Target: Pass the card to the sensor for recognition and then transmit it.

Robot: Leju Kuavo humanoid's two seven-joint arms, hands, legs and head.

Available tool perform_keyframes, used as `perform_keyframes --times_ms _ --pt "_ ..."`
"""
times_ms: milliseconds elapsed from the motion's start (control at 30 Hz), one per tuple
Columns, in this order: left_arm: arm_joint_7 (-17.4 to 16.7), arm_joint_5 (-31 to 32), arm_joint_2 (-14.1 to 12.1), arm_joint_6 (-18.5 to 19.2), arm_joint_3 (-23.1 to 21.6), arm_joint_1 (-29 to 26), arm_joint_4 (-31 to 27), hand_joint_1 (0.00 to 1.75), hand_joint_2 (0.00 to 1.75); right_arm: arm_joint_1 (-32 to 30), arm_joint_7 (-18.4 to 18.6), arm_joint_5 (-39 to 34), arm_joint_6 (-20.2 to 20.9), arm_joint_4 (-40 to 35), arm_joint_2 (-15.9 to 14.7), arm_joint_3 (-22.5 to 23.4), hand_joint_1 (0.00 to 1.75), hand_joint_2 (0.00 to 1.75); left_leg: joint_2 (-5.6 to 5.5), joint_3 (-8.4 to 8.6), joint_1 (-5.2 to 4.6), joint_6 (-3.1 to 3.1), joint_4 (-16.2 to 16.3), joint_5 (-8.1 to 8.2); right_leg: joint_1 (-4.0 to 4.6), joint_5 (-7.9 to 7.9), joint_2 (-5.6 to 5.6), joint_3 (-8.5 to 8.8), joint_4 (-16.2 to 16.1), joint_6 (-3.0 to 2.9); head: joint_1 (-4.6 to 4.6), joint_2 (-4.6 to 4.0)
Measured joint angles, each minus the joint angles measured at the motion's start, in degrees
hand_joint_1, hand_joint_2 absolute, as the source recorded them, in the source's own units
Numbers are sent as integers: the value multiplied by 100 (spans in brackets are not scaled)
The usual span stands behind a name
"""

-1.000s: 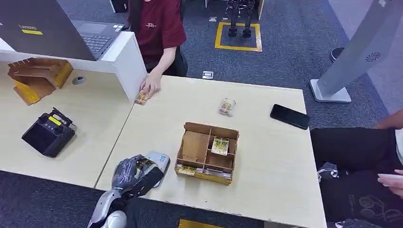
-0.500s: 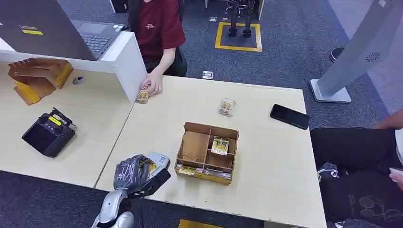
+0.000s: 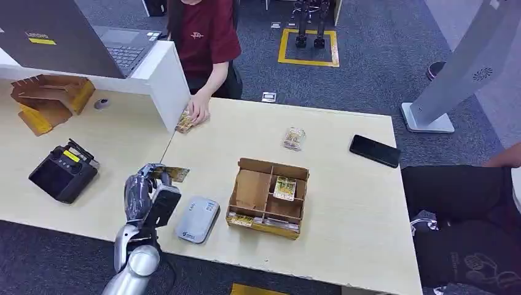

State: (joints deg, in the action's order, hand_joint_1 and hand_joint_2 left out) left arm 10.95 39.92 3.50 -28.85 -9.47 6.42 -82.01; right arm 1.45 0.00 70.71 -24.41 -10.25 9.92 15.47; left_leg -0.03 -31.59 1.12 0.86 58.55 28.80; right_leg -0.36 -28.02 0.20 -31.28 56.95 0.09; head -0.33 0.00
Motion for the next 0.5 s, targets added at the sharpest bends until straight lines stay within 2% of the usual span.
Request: perform_keyframes --times_ms 267,433,500 --pt "510 -1297 -7 22 363 866 26 175 175 21 2 210 57 0 0 0 0 175 -1 0 0 2 1 -2 0 2 2 -1 2 0 0 0" --pt "824 -1212 -20 -249 505 1345 310 175 175 52 7 356 144 0 0 0 0 175 -1 0 0 2 1 -2 0 2 3 -2 2 0 0 0" --pt "964 -1061 -16 -530 575 1539 528 175 175 63 4 426 181 -2 0 -2 0 175 -1 0 0 2 1 -2 0 2 4 -2 2 0 0 0"
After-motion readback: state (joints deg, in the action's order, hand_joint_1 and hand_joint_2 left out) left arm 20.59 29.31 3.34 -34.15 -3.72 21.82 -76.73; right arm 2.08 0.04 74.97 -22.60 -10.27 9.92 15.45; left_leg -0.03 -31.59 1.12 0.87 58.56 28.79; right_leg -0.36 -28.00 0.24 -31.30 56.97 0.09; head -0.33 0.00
